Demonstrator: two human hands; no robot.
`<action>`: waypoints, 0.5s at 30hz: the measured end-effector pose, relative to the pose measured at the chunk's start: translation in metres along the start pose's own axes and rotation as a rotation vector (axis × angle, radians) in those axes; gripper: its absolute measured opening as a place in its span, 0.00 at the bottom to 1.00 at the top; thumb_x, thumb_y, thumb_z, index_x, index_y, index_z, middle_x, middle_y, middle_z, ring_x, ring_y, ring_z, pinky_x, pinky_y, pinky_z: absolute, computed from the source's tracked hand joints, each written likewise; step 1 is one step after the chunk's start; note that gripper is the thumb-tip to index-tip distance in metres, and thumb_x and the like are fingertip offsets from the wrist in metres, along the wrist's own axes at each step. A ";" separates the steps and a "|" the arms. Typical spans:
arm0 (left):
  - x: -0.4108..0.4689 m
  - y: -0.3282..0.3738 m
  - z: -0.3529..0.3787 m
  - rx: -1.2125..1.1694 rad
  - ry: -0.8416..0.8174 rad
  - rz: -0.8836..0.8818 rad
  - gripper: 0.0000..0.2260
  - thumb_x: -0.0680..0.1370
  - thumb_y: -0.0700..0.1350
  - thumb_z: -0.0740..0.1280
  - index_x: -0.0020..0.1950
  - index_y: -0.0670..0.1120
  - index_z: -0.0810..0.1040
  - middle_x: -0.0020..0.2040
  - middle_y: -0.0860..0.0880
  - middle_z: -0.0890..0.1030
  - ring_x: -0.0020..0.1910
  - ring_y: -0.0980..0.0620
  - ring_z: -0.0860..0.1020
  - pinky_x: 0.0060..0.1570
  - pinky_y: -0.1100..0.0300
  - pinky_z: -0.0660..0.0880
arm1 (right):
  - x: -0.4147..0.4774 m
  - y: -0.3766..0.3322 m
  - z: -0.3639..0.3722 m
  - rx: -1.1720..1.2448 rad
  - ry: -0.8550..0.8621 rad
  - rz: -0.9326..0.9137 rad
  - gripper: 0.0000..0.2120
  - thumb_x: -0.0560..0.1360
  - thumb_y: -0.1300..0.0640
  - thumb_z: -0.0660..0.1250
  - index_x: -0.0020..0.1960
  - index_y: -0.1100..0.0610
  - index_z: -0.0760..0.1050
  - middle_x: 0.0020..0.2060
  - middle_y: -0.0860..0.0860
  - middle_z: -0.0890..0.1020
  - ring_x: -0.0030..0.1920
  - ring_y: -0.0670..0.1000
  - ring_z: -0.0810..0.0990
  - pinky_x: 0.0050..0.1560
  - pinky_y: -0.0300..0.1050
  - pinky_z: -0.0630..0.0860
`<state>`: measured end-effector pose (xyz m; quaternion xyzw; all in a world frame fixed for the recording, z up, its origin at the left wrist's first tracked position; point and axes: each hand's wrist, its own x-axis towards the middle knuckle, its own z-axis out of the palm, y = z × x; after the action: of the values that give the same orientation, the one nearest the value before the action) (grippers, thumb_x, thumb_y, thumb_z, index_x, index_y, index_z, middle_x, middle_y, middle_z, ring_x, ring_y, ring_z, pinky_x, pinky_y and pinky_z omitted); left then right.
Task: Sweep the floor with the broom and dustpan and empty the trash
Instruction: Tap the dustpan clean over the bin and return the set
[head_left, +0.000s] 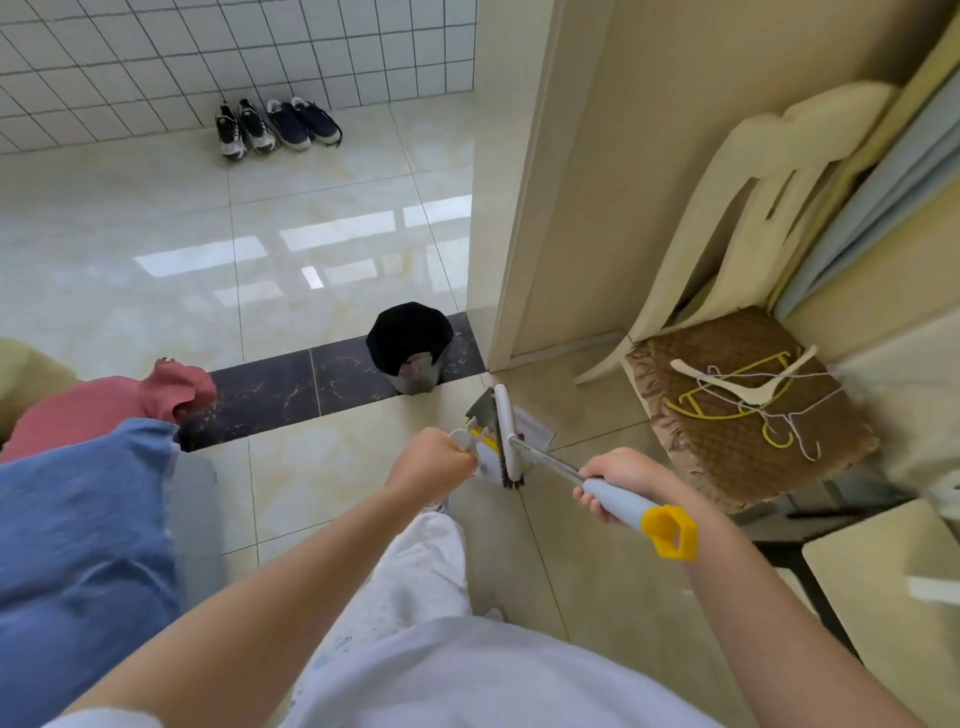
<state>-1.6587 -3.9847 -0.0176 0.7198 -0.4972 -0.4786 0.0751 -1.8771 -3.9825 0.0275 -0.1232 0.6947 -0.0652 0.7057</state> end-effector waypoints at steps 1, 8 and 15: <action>0.012 0.000 0.001 0.010 -0.011 0.003 0.11 0.68 0.41 0.63 0.27 0.45 0.66 0.25 0.49 0.65 0.28 0.48 0.64 0.30 0.60 0.59 | 0.005 -0.010 0.002 -0.002 -0.007 0.014 0.09 0.81 0.64 0.52 0.44 0.65 0.66 0.32 0.57 0.68 0.14 0.48 0.69 0.17 0.32 0.67; 0.092 0.011 -0.001 0.155 -0.171 0.023 0.12 0.69 0.46 0.66 0.29 0.45 0.65 0.25 0.49 0.66 0.26 0.50 0.65 0.28 0.60 0.58 | 0.041 -0.091 0.028 -0.013 0.026 0.056 0.07 0.78 0.65 0.52 0.43 0.64 0.65 0.32 0.57 0.70 0.21 0.48 0.68 0.19 0.34 0.67; 0.128 0.036 0.001 0.080 -0.284 0.022 0.17 0.67 0.54 0.65 0.28 0.47 0.61 0.23 0.52 0.62 0.24 0.53 0.62 0.27 0.60 0.58 | 0.059 -0.155 0.037 -0.138 0.056 0.067 0.05 0.75 0.64 0.53 0.45 0.65 0.66 0.34 0.57 0.73 0.27 0.50 0.70 0.21 0.35 0.68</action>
<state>-1.6767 -4.1032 -0.0761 0.6417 -0.5293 -0.5547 -0.0197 -1.8268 -4.1444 0.0114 -0.1462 0.7208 0.0029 0.6776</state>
